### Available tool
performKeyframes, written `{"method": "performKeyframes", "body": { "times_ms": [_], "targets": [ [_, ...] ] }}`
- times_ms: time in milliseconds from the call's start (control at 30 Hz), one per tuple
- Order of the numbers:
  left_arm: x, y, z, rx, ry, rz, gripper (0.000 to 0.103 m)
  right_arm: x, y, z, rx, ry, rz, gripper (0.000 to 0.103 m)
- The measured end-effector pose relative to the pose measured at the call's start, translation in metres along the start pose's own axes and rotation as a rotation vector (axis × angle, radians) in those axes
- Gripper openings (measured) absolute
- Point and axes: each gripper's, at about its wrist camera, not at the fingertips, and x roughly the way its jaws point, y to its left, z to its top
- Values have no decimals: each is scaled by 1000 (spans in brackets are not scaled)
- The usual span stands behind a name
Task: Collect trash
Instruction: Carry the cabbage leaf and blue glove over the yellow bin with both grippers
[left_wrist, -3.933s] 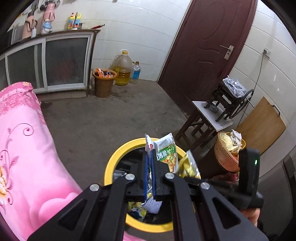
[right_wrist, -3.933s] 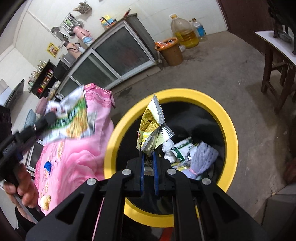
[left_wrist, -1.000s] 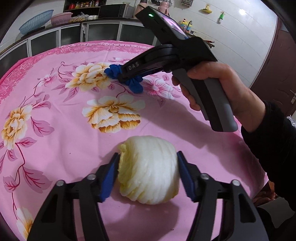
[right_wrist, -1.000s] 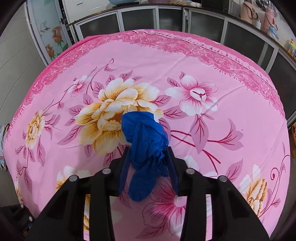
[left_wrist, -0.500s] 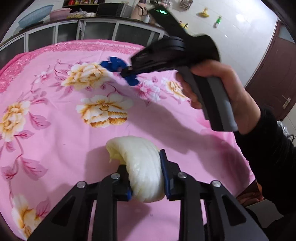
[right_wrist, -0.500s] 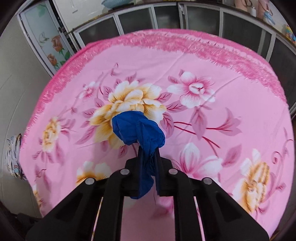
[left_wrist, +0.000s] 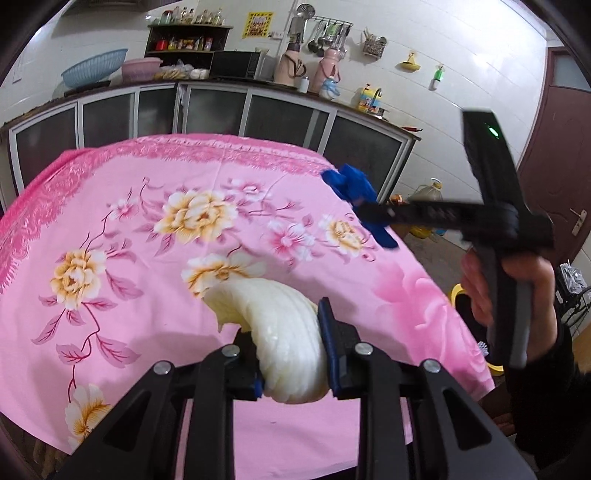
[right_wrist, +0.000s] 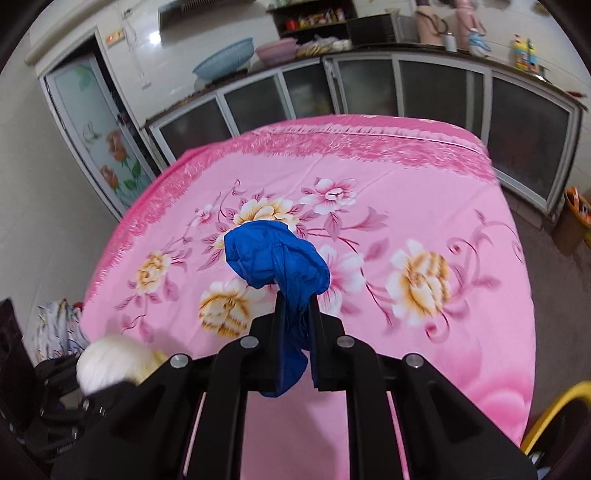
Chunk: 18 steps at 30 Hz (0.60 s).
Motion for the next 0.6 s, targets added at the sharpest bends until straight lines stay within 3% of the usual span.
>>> {"method": "performKeyframes", "body": {
  "times_ms": [267, 600],
  "targets": [
    [-20, -48, 11, 59, -52, -6, 22, -66, -28, -43, 87, -77, 0, 11],
    [-18, -104, 30, 131, -79, -59, 22, -132, -72, -86, 202, -166, -77, 11]
  ]
}}
